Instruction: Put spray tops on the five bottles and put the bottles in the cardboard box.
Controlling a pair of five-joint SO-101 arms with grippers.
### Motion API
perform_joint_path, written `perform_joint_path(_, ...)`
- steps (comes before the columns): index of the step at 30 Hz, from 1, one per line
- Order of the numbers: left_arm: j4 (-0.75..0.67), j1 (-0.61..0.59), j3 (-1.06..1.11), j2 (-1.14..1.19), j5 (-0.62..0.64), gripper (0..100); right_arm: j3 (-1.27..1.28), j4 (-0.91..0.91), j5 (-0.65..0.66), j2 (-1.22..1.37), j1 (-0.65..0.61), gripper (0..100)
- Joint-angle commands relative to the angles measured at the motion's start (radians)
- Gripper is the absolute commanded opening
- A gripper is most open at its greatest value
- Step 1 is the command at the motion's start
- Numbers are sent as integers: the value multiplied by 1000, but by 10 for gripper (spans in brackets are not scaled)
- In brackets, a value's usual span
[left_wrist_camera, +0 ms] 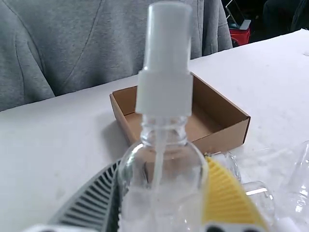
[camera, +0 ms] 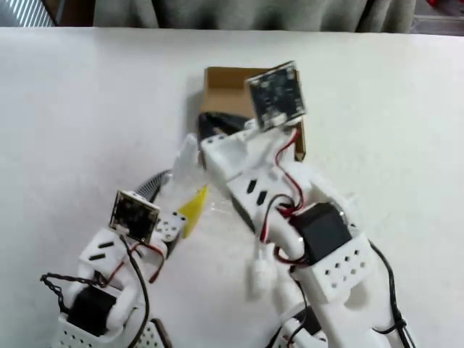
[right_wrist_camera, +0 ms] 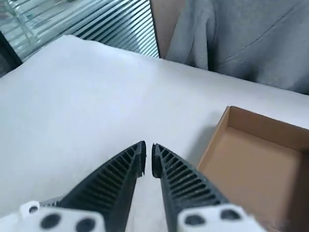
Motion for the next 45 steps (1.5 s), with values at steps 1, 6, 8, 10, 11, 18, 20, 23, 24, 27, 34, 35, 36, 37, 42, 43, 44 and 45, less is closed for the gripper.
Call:
perform_joint_path(1,-3,-7,-37,-16,-12,98,-51,76,-3,4,-44,16)
perform_joint_path(6,-3,-4,-35,-16,-15,98,-51,88,12,-41,-24,17)
perform_joint_path(8,-5,2,-35,-16,-18,98,-52,85,40,-67,1,16)
perform_joint_path(10,-26,2,-34,-16,-20,98,-54,79,46,-113,70,16)
perform_joint_path(11,-48,2,-29,-16,-20,98,-54,71,49,-142,119,16)
perform_joint_path(18,-146,2,-26,-16,-20,98,21,133,126,-295,492,16)
perform_joint_path(20,-196,2,-15,-16,-20,98,81,166,176,-326,565,16)
perform_joint_path(23,-316,2,2,-15,-20,100,201,193,210,-375,661,16)
perform_joint_path(24,-364,2,8,-15,-18,100,250,189,215,-392,685,16)
perform_joint_path(27,-499,2,28,-15,-18,99,381,188,218,-447,717,16)
perform_joint_path(34,-600,2,23,-13,-11,98,677,163,275,-625,687,18)
perform_joint_path(35,-601,2,21,-13,-11,98,726,154,318,-650,673,17)
perform_joint_path(36,-601,2,12,-13,-11,98,778,145,347,-679,664,17)
perform_joint_path(37,-600,2,-3,-12,-11,98,825,127,362,-707,662,17)
perform_joint_path(42,-600,2,-133,90,-11,98,970,76,371,-855,659,17)
perform_joint_path(43,-600,2,-169,136,-11,98,993,76,373,-883,659,16)
perform_joint_path(44,-601,2,-206,183,-11,98,1013,76,373,-909,659,16)
perform_joint_path(45,-601,2,-241,236,-11,98,1036,76,374,-935,659,16)
